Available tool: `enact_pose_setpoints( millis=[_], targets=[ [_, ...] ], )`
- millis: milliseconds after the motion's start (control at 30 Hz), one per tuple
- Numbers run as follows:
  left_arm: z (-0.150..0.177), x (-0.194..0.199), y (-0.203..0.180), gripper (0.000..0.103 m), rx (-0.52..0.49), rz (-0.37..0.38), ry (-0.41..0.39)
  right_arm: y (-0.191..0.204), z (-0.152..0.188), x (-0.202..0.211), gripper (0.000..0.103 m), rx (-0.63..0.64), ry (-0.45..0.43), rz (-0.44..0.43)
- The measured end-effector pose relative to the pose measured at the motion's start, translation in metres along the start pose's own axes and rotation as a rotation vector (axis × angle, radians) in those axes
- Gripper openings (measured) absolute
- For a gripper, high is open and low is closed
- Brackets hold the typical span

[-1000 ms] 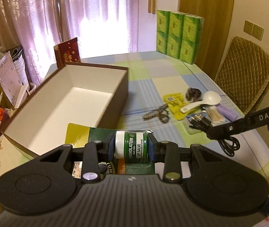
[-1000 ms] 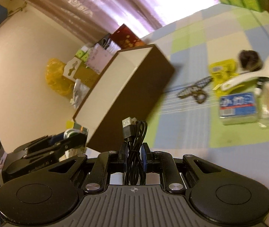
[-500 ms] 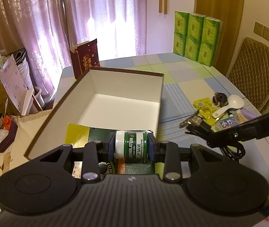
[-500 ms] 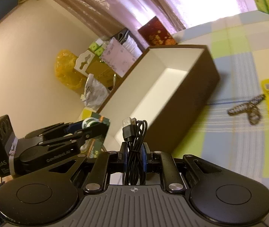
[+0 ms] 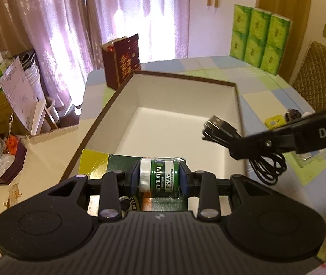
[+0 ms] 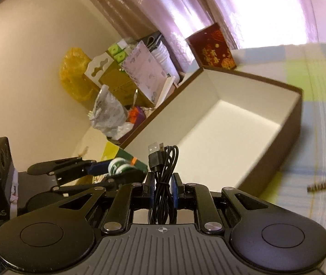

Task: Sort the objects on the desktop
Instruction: 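Carry the lip balm card and USB cable over the open box with both tools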

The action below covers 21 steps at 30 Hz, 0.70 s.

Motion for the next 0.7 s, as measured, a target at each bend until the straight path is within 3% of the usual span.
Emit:
enact_pose_setpoints(
  millis=[367, 700],
  targets=[
    [0.020, -0.038, 0.025, 0.030, -0.028, 0.051, 0.114, 0.014, 0.020, -0.068, 0.012, 0.238, 0.105, 0.173],
    [0.034, -0.082, 0.022, 0.030, -0.203, 0.171, 0.288, 0.011, 0.037, -0.106, 0.012, 0.550, 0.255, 0.227]
  ],
)
Point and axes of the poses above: each gripper's, at about its wrist camera, not at the fingertips, and x roughly against the way its jaws point, y to its left, z to its underside, the point moved 5 cm from there along -x, roughly the way its jaws point, and after that the axes turned 11 degrees about z, right-handed, at the moved point
